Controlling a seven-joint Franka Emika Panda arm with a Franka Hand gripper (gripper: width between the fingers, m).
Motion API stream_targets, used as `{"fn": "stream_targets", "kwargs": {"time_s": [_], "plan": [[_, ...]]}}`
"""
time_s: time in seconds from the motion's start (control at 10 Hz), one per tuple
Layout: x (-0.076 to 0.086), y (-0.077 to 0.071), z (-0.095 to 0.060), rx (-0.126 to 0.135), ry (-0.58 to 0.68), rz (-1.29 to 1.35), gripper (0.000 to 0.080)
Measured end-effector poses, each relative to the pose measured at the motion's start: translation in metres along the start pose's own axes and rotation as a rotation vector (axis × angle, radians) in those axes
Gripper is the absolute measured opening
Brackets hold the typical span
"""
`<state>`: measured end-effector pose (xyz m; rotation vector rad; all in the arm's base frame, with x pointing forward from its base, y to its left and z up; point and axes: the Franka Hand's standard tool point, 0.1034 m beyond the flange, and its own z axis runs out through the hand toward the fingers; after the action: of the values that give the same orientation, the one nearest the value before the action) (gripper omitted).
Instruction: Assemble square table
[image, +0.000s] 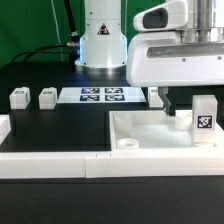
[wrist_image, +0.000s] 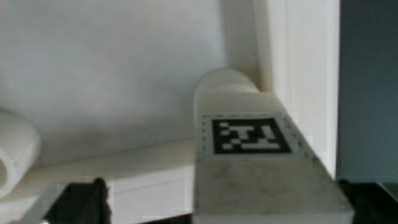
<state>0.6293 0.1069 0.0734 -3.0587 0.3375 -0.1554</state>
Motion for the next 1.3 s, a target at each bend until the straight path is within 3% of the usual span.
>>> {"fn": "stream_targets", "kwargs": {"time_s": [0.1, 0.2, 0.3, 0.5, 0.6, 0.8, 1.0, 1.3], "plan": [[0.0, 0.0, 0.0, 0.0, 0.0, 0.003, 0.0527], [0.0, 0.0, 0.0, 0.001, 0.0, 0.035, 0.0375], [0.0, 0.0, 0.0, 0.001, -0.001, 0.111, 0.029], [-0.001, -0.001, 0.0, 0.001, -0.001, 0.236, 0.029], [-0.001, -0.003, 0.0, 0.008, -0.005, 0.394, 0.029], [-0.001, -0.004, 0.001, -0.008, -0.037, 0.653, 0.029], [-0.003, -0.006, 0.003, 0.001, -0.057, 0.965, 0.029], [-0.002, -0.013, 0.003, -0.006, -0.053, 1.446, 0.0291]]}}
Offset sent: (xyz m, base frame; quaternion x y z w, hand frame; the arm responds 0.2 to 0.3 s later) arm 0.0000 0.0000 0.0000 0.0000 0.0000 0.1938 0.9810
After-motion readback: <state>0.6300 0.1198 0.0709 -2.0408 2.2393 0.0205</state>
